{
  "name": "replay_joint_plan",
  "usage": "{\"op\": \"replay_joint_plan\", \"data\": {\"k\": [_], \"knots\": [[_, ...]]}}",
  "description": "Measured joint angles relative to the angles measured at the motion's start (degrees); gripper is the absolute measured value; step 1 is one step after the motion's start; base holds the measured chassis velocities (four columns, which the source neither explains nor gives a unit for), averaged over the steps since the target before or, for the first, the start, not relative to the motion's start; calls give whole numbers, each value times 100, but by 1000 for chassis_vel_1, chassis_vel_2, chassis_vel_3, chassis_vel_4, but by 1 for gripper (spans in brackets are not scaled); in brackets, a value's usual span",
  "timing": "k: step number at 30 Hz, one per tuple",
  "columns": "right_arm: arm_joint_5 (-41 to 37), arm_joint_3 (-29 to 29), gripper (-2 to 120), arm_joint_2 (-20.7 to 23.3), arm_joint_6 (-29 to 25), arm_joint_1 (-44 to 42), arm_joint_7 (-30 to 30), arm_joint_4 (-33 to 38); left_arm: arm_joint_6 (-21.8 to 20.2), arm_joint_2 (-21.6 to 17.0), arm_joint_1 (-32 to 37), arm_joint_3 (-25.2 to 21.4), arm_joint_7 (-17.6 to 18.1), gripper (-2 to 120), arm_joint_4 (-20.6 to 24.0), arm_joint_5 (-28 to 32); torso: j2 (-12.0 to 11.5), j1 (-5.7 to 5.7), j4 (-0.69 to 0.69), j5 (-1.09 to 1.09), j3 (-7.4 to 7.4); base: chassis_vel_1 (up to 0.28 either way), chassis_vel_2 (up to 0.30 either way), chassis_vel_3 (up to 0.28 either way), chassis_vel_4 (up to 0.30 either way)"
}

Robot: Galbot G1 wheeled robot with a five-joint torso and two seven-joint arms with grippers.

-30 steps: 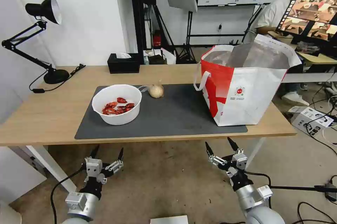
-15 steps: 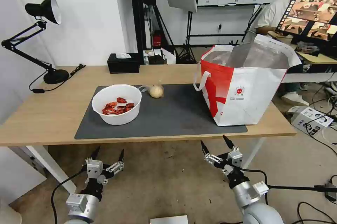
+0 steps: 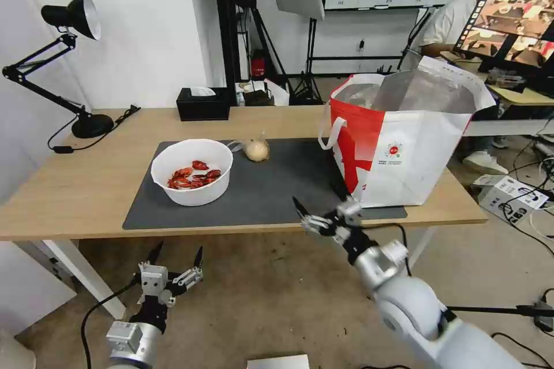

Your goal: Pick up the trash from the table and place it into the takeout bag.

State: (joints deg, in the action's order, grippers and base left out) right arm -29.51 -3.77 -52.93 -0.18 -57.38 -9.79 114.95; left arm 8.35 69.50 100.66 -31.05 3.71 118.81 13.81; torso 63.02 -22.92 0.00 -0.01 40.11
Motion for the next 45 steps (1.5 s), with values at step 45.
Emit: {"op": "replay_joint_plan", "data": {"k": [45], "knots": [[-700,-1570,100,-3331,1384,4416,92,-6315,144,54,55,-286,-27,100,-194,51,0,0,0,1,-1,0,0,0,0]]}}
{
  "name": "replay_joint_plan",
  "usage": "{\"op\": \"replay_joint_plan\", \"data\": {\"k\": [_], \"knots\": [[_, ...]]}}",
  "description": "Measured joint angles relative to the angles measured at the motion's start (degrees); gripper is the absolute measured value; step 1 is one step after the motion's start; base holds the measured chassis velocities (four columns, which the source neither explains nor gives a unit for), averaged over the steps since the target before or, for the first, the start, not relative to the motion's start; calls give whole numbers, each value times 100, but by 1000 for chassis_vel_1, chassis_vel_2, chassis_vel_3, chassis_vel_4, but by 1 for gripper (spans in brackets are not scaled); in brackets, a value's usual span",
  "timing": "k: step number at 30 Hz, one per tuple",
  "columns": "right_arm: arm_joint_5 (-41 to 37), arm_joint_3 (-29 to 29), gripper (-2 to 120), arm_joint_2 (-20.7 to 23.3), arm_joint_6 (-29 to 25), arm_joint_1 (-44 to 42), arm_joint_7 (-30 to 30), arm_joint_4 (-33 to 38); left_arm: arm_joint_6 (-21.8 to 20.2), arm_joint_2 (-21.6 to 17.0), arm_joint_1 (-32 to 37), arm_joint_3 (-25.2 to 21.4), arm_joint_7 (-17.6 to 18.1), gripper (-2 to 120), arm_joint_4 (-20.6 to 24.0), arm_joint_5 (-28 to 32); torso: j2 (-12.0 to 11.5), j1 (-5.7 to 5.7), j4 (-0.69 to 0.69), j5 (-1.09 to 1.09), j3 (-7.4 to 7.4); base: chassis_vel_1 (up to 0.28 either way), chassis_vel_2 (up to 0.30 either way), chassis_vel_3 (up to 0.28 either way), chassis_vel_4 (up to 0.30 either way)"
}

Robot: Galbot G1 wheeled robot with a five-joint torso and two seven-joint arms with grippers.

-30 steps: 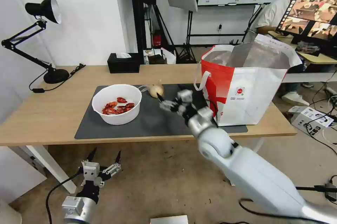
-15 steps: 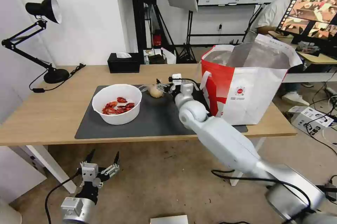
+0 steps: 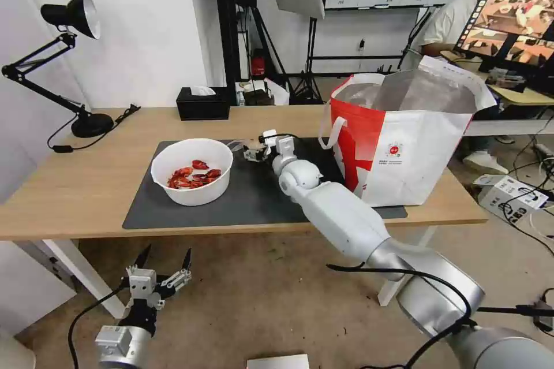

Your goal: Pick up the trash from the table and place it into the takeout bag.

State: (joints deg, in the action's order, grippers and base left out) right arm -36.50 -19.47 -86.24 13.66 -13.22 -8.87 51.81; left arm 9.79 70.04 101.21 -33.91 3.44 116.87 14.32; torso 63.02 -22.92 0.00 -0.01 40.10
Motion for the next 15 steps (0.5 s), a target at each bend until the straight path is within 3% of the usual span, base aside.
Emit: {"op": "replay_joint_plan", "data": {"k": [15], "knots": [[369,12,100,-352,-14,250,262,-797,11,-34,-34,-15,0,100,-48,60,0,1,-1,0,0,0,0,0,0]]}}
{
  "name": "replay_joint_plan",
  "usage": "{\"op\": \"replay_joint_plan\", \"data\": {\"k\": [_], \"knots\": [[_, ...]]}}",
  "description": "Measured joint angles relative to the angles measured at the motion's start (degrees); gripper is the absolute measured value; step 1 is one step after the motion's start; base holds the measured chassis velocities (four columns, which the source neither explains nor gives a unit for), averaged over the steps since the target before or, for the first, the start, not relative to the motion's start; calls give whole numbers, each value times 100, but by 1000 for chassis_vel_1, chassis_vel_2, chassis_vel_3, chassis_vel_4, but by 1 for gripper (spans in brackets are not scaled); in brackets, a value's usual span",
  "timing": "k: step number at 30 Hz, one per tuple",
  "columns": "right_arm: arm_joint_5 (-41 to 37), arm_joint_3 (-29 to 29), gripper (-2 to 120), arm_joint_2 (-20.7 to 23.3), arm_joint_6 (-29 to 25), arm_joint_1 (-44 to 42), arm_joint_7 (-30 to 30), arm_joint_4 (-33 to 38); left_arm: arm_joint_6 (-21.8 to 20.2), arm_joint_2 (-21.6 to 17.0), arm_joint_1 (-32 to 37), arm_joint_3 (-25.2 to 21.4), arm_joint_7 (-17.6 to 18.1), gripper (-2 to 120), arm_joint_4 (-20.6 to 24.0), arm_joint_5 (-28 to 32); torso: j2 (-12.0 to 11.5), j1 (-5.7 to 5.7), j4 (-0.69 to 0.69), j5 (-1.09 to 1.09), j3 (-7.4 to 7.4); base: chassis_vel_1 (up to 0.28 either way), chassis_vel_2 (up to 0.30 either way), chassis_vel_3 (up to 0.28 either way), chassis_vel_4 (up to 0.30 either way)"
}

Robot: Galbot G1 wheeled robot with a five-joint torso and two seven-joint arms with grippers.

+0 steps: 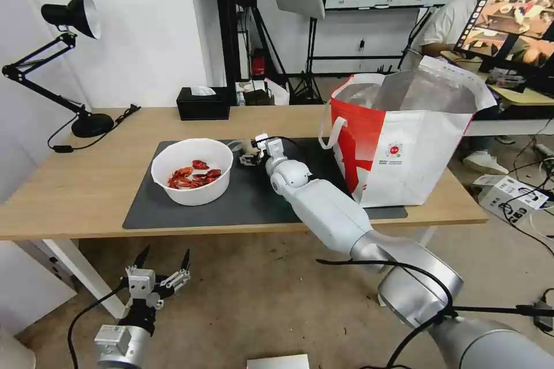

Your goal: Pick up the trash from the table and place it into the takeout bag.

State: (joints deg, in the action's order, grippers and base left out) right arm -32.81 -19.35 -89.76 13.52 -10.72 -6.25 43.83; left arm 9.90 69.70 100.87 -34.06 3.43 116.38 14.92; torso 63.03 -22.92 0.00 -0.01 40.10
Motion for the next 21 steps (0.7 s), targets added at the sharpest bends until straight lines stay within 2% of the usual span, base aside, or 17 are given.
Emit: {"op": "replay_joint_plan", "data": {"k": [7,11,13,16,17,20,21], "knots": [[33,-2,99,-28,11,6,53,-51,0,-15,5,-35,0,100,3,60,0,0,0,0,0,0,0,0,0],[33,0,83,-21,13,-20,41,-28,1,-8,9,-37,0,100,3,65,0,0,0,0,0,0,0,0,0],[33,1,79,-12,13,-26,35,-13,2,-4,9,-33,0,100,3,65,0,0,0,1,0,0,0,0,0],[25,3,65,52,13,-75,-12,79,3,5,7,-22,0,100,2,65,0,0,0,1,0,0,0,0,0],[25,3,65,52,13,-75,-12,79,3,5,7,-22,0,100,2,65,0,0,0,1,0,0,0,0,0],[-8,-6,49,176,14,-169,-108,328,5,0,5,-23,0,100,2,65,0,0,0,1,0,0,0,0,0],[-8,-6,49,176,14,-169,-108,328,5,0,5,-23,0,100,2,65,0,0,0,1,0,0,0,0,0]]}}
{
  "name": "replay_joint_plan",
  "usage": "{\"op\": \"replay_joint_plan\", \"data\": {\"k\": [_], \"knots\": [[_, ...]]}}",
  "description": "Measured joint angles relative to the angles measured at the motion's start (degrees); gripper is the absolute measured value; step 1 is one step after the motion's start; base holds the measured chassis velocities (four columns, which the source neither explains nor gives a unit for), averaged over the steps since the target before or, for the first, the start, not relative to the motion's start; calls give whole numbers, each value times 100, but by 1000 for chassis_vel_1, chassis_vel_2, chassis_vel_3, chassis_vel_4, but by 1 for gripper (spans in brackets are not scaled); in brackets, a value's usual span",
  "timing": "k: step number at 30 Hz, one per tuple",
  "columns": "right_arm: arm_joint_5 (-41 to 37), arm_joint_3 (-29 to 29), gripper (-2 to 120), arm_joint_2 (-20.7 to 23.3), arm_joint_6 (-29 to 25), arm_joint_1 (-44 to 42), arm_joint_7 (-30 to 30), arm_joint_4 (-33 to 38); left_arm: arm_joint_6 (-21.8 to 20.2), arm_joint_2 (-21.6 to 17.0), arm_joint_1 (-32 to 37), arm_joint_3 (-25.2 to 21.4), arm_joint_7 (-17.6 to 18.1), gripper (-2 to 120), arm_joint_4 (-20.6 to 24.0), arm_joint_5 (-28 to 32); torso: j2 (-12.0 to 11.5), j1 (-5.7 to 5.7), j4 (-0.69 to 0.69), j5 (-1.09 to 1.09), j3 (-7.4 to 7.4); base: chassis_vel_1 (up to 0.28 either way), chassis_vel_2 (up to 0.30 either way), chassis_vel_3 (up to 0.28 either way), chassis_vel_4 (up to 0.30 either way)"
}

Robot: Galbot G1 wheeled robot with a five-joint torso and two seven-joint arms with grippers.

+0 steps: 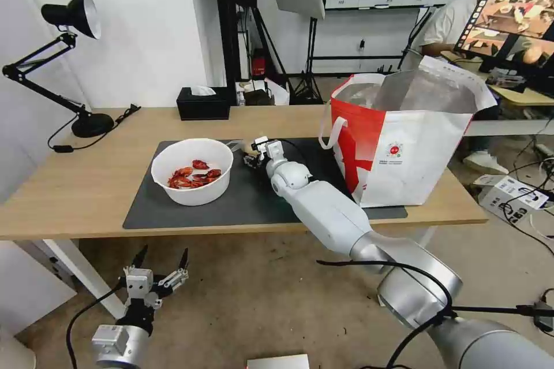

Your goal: Pick up the trash from the table and place it into the takeout bag.

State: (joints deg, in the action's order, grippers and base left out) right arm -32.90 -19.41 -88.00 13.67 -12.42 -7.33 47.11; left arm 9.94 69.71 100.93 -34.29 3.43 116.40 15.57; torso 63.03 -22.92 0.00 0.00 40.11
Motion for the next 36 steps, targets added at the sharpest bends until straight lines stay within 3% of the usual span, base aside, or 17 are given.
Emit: {"op": "replay_joint_plan", "data": {"k": [4,5,7,8,11,12,15,16,19,23,26,30,36], "knots": [[-114,-59,31,334,-2,-190,-241,733,2,-13,-5,-4,1,100,7,2,0,0,1,1,0,0,0,0,0],[-114,-59,31,334,-2,-190,-241,733,2,-13,-5,-4,1,100,7,2,0,0,1,1,0,0,0,0,0],[-155,-95,20,672,-8,-392,-468,1382,3,-14,-4,-7,4,100,34,4,0,0,0,1,0,0,0,0,0],[-155,-95,20,672,-8,-392,-468,1382,3,-14,-4,-7,4,100,34,4,0,0,0,1,0,0,0,0,0],[-156,-99,11,1187,-20,-712,-837,2380,3,-13,2,-6,7,100,55,4,0,0,-1,1,0,0,0,0,0],[-156,-99,11,1187,-20,-712,-837,2380,3,-13,2,-6,7,100,55,4,0,0,-1,1,0,0,0,0,0],[-61,-15,8,1624,-41,-999,-1179,3451,3,-1,5,11,13,100,77,-5,0,0,-1,1,-1,0,0,0,0],[-61,-15,8,1624,-41,-999,-1179,3451,3,-1,5,11,13,100,77,-5,0,0,-1,1,-1,0,0,0,0],[132,212,8,2049,-45,-1272,-1661,4606,3,19,18,35,22,100,117,-56,0,0,0,1,-1,0,0,0,0],[247,363,8,2207,-26,-1326,-1901,5086,-1,18,42,39,25,100,156,-91,0,0,-1,1,-1,0,0,0,0],[340,659,8,2459,234,-1276,-2508,5726,-10,25,81,53,32,100,222,-146,0,1,0,1,-1,0,0,0,0],[419,905,8,2661,546,-1158,-3195,5960,-11,40,124,55,33,100,278,-175,0,1,0,1,-1,0,0,0,0],[389,1208,7,2865,808,-1117,-3748,5945,-11,49,155,55,34,100,316,-198,0,1,0,1,0,0,0,0,0]]}}
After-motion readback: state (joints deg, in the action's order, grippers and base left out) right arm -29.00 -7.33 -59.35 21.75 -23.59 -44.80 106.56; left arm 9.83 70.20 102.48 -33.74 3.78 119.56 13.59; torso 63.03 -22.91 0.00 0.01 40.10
